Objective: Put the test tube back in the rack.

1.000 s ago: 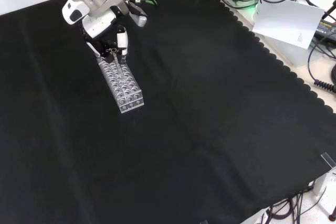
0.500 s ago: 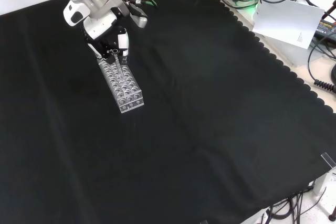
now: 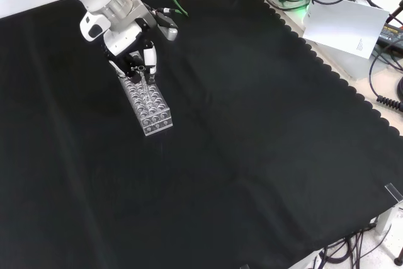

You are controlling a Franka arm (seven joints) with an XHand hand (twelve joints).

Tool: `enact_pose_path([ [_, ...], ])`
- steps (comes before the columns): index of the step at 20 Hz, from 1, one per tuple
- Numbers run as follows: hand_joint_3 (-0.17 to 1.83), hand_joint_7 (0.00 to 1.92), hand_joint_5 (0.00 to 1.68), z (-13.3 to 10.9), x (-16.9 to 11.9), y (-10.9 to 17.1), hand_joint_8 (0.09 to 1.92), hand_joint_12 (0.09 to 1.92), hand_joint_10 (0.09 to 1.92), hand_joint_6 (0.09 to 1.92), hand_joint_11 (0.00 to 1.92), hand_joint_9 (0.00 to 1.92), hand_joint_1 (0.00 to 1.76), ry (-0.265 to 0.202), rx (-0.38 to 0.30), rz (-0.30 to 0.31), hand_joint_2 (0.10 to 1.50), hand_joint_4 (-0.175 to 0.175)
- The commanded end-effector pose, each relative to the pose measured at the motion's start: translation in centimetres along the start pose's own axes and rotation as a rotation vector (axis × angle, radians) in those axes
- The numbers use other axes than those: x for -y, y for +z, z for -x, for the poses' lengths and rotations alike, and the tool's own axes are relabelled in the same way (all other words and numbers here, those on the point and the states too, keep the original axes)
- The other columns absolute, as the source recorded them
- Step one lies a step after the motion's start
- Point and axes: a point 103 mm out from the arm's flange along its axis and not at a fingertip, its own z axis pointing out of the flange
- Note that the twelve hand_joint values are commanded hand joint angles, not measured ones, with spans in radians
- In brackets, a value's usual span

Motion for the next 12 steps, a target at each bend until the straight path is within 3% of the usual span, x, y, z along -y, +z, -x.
enact_pose_path([
  [1, 0.62, 1.91, 1.58, -0.1, -0.4, 0.7, 0.13, 0.71, 0.14, 0.09, 1.45, 1.82, 1.24, -0.007, -0.008, -0.014, 0.6, -0.175],
  [12, 0.62, 1.91, 1.58, -0.3, -0.8, 2.9, 0.13, 0.71, 0.14, 0.09, 1.45, 1.82, 1.24, -0.015, -0.016, -0.044, 0.6, -0.175],
])
